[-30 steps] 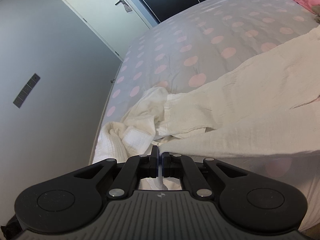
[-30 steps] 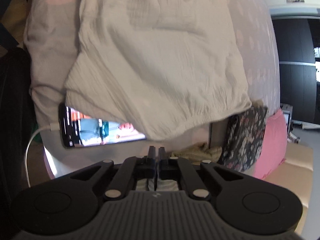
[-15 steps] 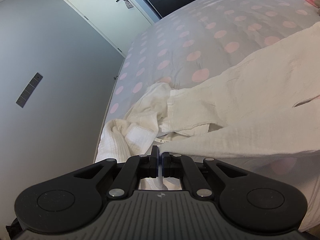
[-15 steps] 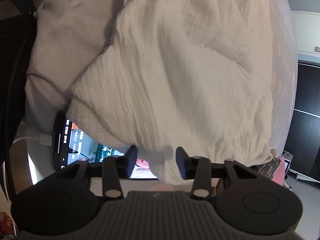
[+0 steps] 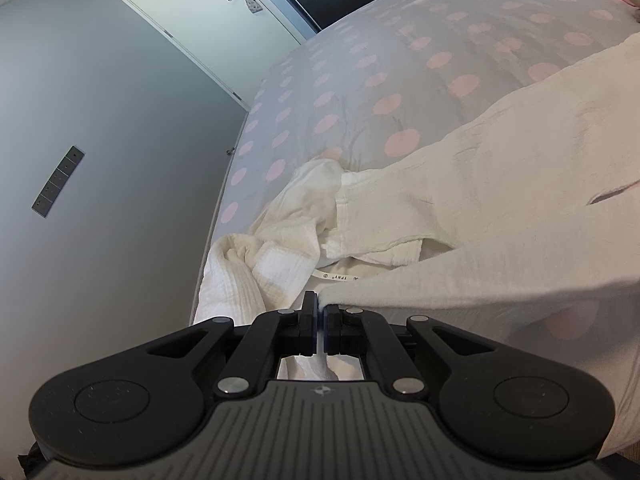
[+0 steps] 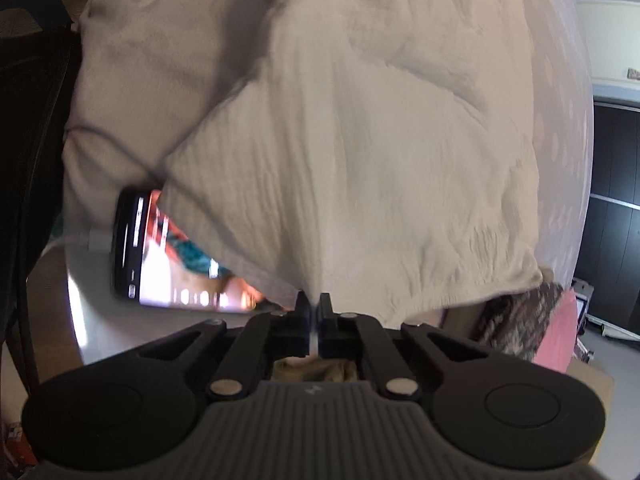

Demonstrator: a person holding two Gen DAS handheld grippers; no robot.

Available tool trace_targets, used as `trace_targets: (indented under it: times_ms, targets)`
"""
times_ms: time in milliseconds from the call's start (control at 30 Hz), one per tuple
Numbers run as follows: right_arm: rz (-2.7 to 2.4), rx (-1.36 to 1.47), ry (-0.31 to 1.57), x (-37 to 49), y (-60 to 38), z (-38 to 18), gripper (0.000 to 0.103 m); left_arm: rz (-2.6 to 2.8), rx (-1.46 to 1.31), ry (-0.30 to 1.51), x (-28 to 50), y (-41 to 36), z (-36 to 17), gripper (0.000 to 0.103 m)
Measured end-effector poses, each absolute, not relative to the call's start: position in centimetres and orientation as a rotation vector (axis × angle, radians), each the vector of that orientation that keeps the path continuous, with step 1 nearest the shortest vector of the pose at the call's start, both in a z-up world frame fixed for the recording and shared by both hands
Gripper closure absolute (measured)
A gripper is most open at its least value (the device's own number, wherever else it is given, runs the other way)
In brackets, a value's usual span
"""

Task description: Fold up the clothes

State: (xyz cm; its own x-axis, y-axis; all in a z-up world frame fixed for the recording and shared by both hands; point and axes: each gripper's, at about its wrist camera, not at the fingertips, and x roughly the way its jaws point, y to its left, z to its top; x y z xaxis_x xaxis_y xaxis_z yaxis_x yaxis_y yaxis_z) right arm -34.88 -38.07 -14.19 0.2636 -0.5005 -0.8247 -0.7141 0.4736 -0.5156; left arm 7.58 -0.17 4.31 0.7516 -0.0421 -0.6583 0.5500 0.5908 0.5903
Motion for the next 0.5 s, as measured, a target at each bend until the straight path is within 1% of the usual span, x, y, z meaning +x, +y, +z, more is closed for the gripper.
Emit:
trace_targets:
  times_ms: [233, 367, 500]
  targets:
    - [0.075, -1.095, 1.423, -36.1, -40.3, -10.1, 0.1, -0.435, 0.812, 0.646, 4.1, 2.6, 6.6, 0.102]
    - [0.05, -1.081, 1.432, -37.0, -40.3, -9.2, 0.1, -0.441, 0.727, 0.607, 1.1, 4.6, 8.5, 0.102]
    - [0.038, -1.058, 1.423, -37.6, -39.9, -8.1, 0.1, -0.423, 0.71, 0.584, 0.9, 4.9, 9.5, 0.102]
